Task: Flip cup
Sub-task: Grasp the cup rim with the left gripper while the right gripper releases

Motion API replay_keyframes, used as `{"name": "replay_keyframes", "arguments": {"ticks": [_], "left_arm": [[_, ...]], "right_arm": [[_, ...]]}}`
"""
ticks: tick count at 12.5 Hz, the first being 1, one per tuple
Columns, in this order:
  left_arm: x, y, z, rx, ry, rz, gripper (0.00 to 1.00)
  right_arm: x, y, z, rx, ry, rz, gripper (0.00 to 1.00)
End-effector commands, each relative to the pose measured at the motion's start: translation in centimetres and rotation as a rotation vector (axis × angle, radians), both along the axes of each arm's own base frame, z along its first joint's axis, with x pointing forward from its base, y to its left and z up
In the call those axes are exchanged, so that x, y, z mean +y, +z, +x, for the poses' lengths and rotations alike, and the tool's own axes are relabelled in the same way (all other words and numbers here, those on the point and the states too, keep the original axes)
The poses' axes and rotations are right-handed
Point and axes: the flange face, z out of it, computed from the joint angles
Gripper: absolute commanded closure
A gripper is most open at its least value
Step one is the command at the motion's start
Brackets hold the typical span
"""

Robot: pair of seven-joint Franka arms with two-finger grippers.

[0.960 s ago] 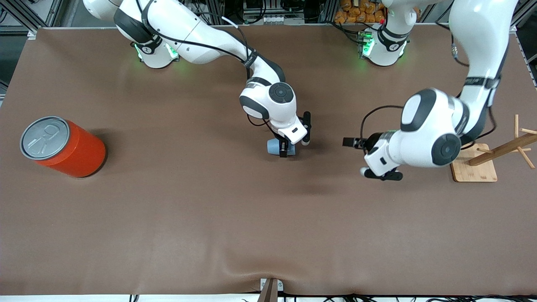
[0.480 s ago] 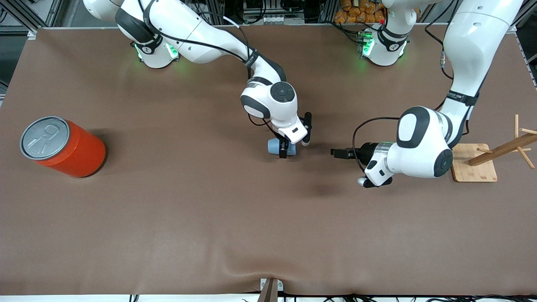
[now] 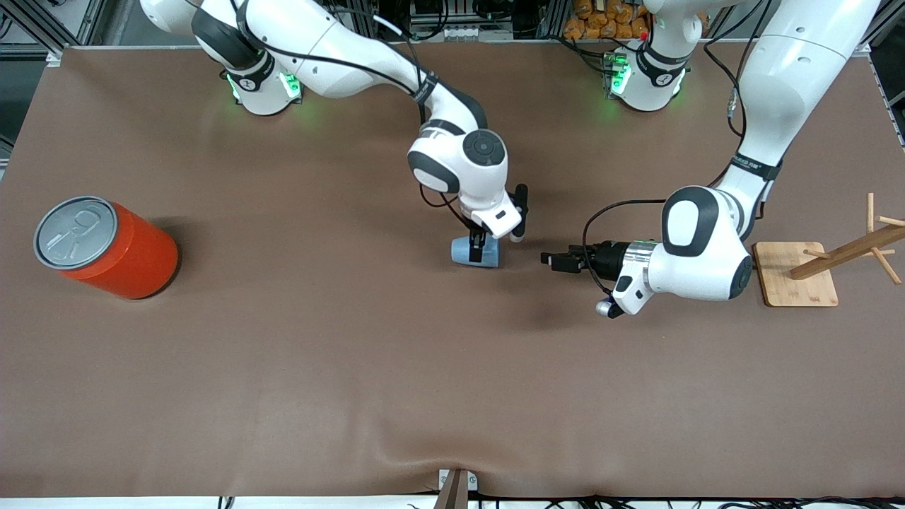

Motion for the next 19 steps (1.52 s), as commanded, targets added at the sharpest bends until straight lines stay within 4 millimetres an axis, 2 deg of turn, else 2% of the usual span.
{"name": "replay_keyframes", "arguments": {"ticks": [1,3,5,7,9,11,12,14,15,16,17,18,19], "left_arm": [[-0.6,-1.8,-0.1,0.036,0.067,-0.058,0.0],[-1.3,-3.0,-0.6,0.076,0.092,-0.094,0.0],[-1.7,-4.4,-1.1,0.057,0.068,-0.15,0.0],[-1.8,-5.4,-1.4,0.007,0.068,-0.173,0.0],[-3.0,-5.7,-1.6,-0.046,0.072,-0.148,0.0],[-5.0,-5.8,-1.9,-0.075,0.085,-0.136,0.0],[-6.2,-5.8,-2.2,-0.093,0.085,-0.126,0.0],[-7.2,-6.1,-2.4,-0.112,0.091,-0.112,0.0],[-7.3,-6.5,-2.5,-0.108,0.095,-0.111,0.0],[-7.3,-6.9,-2.6,-0.104,0.097,-0.114,0.0],[-7.4,-6.9,-2.6,-0.107,0.092,-0.117,0.0],[-7.4,-6.9,-2.7,-0.1,0.101,-0.122,0.09],[-7.7,-6.9,-2.9,-0.093,0.109,-0.129,0.09]], "right_arm": [[-0.9,5.6,-0.6,0.034,-0.043,-0.023,0.0],[-1.8,10.9,-0.2,0.037,-0.066,0.013,0.0],[-5.2,13.7,1.9,0.084,-0.12,-0.006,0.0],[-10.0,17.6,5.3,0.125,-0.186,0.025,0.0],[-15.5,20.6,8.6,0.145,-0.285,0.034,0.0],[-22.9,23.0,12.8,0.142,-0.396,0.065,0.0],[-26.3,23.7,14.3,0.154,-0.448,0.065,0.0],[-30.8,28.1,16.1,0.133,-0.527,0.056,0.0],[-34.7,29.7,17.6,0.126,-0.596,0.048,0.0],[-38.2,30.5,18.3,0.14,-0.654,0.033,0.0],[-39.7,32.4,17.8,0.12,-0.682,0.024,0.0],[-40.5,34.9,17.2,0.068,-0.747,0.031,0.0],[-41.6,36.5,16.8,0.03,-0.932,0.037,0.0]]}}
